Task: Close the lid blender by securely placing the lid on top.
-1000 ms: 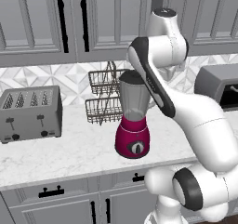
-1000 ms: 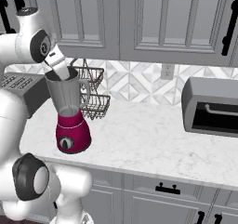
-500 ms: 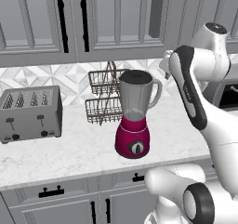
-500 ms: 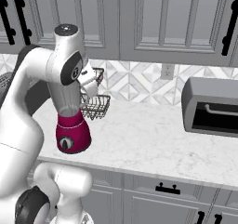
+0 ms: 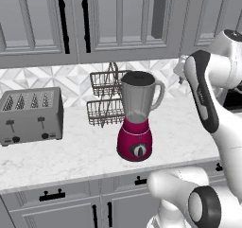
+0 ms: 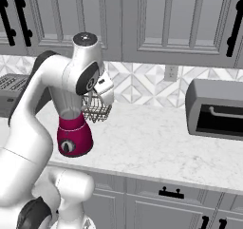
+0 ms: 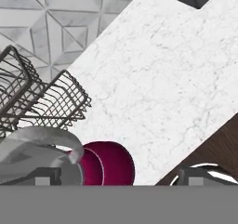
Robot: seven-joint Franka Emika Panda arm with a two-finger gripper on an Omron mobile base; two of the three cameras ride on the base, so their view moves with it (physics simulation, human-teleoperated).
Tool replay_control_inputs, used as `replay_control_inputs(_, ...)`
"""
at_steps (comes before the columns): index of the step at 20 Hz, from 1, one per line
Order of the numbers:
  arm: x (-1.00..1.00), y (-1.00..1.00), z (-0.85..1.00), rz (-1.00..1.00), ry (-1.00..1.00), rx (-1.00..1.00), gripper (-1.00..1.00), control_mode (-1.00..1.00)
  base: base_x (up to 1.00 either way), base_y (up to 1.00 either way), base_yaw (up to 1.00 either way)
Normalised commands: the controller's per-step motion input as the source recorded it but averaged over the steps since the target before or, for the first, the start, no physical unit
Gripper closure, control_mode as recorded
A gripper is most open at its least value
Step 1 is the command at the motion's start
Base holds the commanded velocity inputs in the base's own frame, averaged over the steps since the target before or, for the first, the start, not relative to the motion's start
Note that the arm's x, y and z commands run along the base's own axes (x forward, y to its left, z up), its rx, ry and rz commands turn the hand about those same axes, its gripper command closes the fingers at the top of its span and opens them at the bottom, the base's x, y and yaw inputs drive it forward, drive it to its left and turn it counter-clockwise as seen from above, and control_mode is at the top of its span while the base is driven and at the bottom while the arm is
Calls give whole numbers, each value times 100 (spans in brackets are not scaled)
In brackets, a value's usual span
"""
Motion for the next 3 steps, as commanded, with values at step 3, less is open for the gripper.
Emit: replay_control_inputs(3,0,0,0,0,0,0,-100,-100,0,0,0)
